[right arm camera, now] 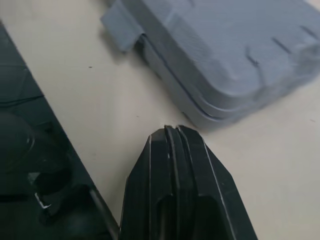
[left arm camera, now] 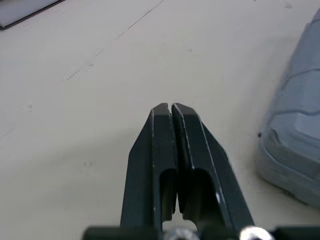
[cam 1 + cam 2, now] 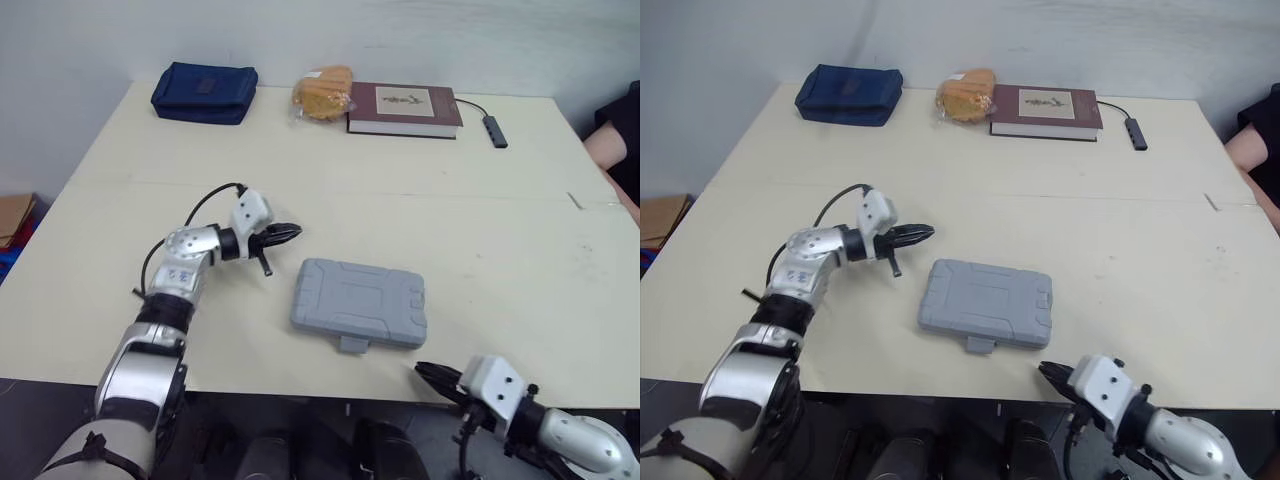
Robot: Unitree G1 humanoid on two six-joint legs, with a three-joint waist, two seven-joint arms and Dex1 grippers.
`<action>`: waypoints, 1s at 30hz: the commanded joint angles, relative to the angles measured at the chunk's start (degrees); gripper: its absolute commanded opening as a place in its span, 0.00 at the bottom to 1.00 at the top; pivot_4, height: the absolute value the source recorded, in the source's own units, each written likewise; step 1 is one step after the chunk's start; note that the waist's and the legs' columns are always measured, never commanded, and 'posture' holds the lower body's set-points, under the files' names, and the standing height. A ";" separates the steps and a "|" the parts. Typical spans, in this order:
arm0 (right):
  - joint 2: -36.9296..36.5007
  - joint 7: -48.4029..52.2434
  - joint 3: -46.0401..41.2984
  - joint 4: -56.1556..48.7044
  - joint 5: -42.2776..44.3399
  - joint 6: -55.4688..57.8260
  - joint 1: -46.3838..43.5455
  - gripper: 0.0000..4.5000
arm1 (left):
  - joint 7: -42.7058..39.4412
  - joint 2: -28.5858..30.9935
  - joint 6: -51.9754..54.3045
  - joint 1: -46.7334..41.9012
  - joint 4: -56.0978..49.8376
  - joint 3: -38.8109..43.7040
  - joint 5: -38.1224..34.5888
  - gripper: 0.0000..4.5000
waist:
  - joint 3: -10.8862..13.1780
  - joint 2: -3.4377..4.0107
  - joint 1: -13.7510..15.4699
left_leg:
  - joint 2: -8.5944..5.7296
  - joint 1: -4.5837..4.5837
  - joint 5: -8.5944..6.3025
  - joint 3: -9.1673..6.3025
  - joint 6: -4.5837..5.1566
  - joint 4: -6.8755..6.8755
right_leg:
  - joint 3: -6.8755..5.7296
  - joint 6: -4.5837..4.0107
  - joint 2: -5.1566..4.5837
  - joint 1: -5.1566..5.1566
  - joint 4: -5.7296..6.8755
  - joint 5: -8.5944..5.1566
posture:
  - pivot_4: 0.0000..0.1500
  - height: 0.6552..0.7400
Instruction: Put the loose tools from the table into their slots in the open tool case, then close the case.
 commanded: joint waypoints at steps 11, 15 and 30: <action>2.29 3.25 1.42 5.34 -7.17 4.48 -7.40 0.00 | -10.17 -8.11 -12.32 -13.48 21.06 -2.41 6.71 0.01 | 0.03 -0.05 -0.07 | -0.11 -0.15 0.07 0.00 0.15 0.07 | -0.06 0.25 -0.03 0.02 -0.21 0.15 | 1.00 1.00; 1.46 3.59 0.44 8.91 -9.65 4.73 -10.03 0.00 | -16.64 -8.08 -14.35 -12.08 21.24 -2.75 7.07 0.01 | 0.02 -0.05 -0.12 | -0.10 -0.16 0.07 -0.01 0.15 0.10 | -0.05 0.25 -0.03 0.02 -0.21 0.17 | 1.00 1.00; 3.88 3.94 1.42 27.35 -15.80 -0.30 -29.75 0.00 | -19.99 -5.14 -8.66 3.10 0.46 0.62 1.42 0.01 | 0.01 -0.06 -0.34 | -0.09 -0.19 0.03 -0.08 0.24 0.53 | -0.01 0.27 -0.14 0.13 -0.13 0.33 | 1.00 1.00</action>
